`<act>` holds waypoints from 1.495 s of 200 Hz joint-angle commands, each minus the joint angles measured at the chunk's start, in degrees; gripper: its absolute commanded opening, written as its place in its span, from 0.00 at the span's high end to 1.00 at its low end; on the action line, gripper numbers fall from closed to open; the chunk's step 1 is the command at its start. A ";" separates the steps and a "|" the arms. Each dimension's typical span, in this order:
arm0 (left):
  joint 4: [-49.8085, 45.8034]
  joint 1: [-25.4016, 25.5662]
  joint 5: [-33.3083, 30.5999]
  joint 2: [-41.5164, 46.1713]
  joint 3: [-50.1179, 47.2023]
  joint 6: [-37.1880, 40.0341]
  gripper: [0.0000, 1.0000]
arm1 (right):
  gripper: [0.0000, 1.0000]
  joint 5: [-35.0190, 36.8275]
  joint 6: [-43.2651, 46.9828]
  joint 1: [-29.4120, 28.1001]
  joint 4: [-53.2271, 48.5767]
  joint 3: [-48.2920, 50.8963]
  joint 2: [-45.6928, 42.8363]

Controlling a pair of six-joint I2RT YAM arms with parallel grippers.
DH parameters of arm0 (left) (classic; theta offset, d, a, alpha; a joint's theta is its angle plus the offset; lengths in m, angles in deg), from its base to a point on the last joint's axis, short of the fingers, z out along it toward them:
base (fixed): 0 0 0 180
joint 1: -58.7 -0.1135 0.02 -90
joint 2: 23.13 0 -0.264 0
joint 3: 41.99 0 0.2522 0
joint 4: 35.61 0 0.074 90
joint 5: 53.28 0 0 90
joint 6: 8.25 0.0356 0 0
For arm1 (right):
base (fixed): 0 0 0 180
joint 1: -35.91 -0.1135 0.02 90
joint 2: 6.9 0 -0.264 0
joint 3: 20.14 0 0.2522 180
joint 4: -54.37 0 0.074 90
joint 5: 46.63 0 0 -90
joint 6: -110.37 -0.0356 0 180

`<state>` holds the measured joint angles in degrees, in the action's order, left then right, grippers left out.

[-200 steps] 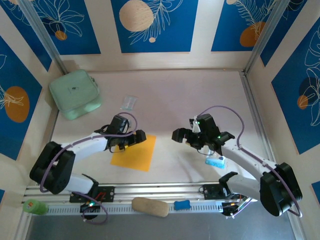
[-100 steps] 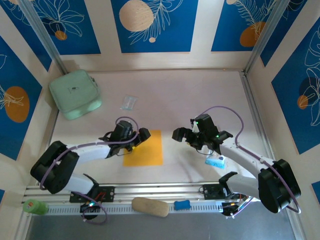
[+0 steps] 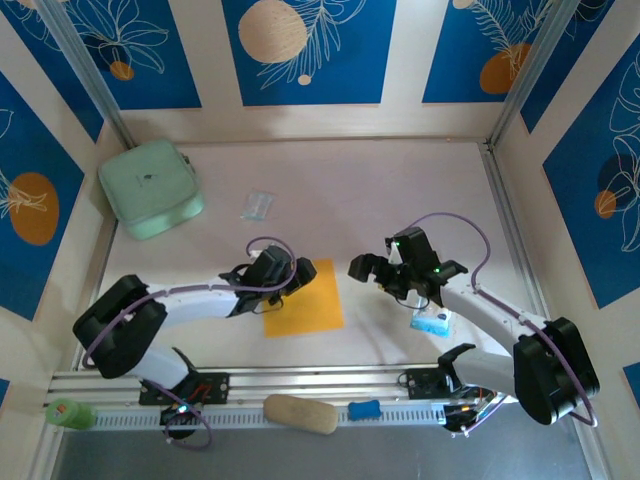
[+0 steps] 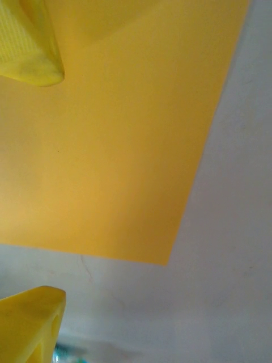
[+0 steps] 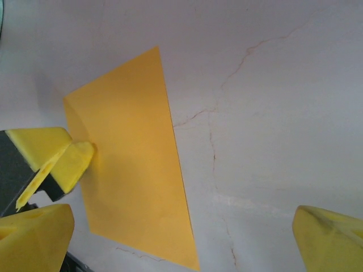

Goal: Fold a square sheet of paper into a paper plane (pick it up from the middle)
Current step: Move the square sheet of paper to the bottom-center of the table.

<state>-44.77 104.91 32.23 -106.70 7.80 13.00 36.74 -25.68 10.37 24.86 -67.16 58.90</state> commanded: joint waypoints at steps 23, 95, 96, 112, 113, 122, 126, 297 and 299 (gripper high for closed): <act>-19.85 -0.58 -1.37 1.49 7.99 21.77 0.12 | 0.01 -3.40 2.27 1.04 -1.17 0.07 -1.21; -38.48 -0.45 1.04 -12.98 24.09 26.82 0.15 | 0.01 -2.56 0.77 1.02 -1.48 -0.81 -0.43; -38.59 -0.44 1.01 -13.09 24.22 26.74 0.15 | 0.01 -2.53 0.77 1.02 -1.48 -0.79 -0.38; -39.80 -0.42 1.17 -14.37 25.57 25.84 0.13 | 0.01 -2.17 0.88 1.10 -1.57 -0.77 -0.16; -39.82 -0.42 1.25 -14.40 25.66 25.76 0.13 | 0.01 -2.12 0.87 1.10 -1.57 -0.76 -0.11; -39.84 -0.34 2.14 -15.10 26.12 25.33 0.13 | 0.01 -2.02 1.09 1.17 -1.57 -0.93 0.18; -40.04 -0.34 2.64 -15.46 26.46 25.17 0.13 | 0.01 -2.01 1.09 1.19 -1.57 -0.99 0.41; -48.76 3.53 3.40 -26.79 34.25 15.95 0.07 | 0.01 -4.92 3.50 3.78 -3.54 -1.95 3.11; -48.82 3.53 3.34 -26.88 34.27 15.93 0.07 | 0.01 -4.89 3.50 3.75 -3.58 -1.91 3.11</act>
<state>-90.75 107.86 35.16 -130.63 41.75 30.75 33.88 -23.10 13.69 22.94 -68.43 63.18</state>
